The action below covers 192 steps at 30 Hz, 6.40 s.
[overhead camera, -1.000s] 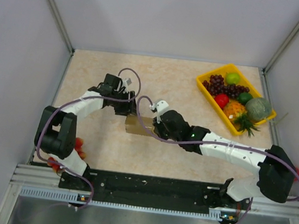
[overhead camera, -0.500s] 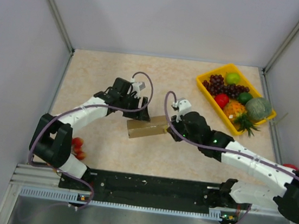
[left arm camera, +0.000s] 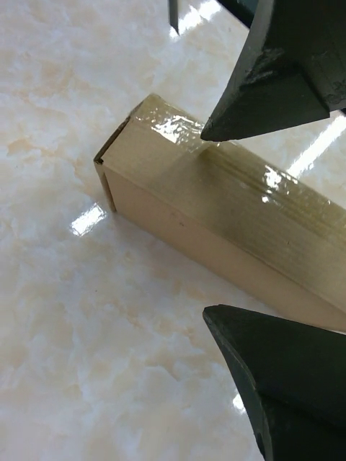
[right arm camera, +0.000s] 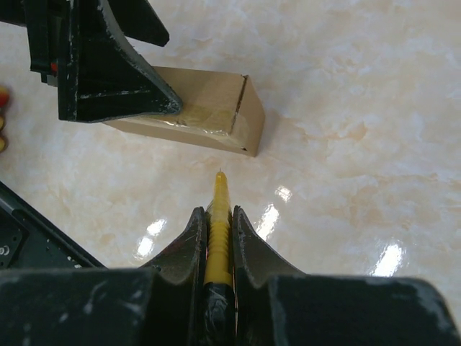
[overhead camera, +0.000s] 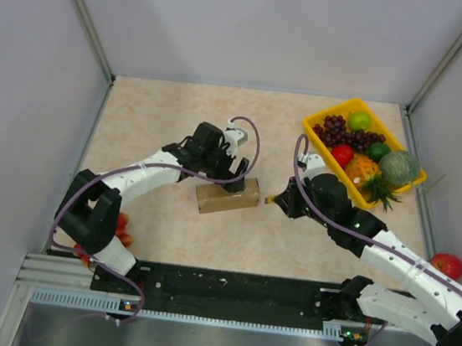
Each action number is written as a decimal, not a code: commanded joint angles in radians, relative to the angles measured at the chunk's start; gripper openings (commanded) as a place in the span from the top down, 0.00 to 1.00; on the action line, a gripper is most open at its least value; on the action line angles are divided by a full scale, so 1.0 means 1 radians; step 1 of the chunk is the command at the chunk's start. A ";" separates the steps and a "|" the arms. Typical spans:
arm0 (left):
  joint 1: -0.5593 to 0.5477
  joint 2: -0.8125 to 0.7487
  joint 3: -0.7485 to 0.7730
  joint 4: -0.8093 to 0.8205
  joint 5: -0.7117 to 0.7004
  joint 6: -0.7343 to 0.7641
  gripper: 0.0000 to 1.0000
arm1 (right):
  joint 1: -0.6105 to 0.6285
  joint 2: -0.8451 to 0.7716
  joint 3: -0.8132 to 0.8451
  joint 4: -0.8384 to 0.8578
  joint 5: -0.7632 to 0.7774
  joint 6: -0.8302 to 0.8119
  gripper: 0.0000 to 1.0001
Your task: Unpack the express box
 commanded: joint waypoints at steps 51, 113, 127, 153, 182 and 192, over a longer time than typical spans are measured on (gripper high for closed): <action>-0.076 0.092 -0.025 0.159 0.005 0.471 0.30 | -0.144 0.257 0.136 0.244 -0.038 0.045 1.00; -0.074 0.212 0.094 0.107 -0.152 0.379 0.67 | -0.192 0.261 0.125 0.019 -0.290 -0.037 1.00; -0.074 0.201 0.082 0.101 -0.113 0.380 0.67 | -0.226 0.238 0.147 -0.012 -0.315 -0.052 1.00; -0.076 0.140 0.142 0.245 0.011 0.137 0.01 | -0.235 0.143 0.125 0.102 -0.152 -0.017 1.00; 0.073 -0.141 -0.180 0.036 -0.365 -0.236 0.29 | -0.166 0.500 0.259 0.155 -0.146 0.158 1.00; 0.084 -0.269 -0.358 0.122 -0.230 -0.282 0.29 | -0.146 0.715 0.450 0.252 -0.248 0.135 1.00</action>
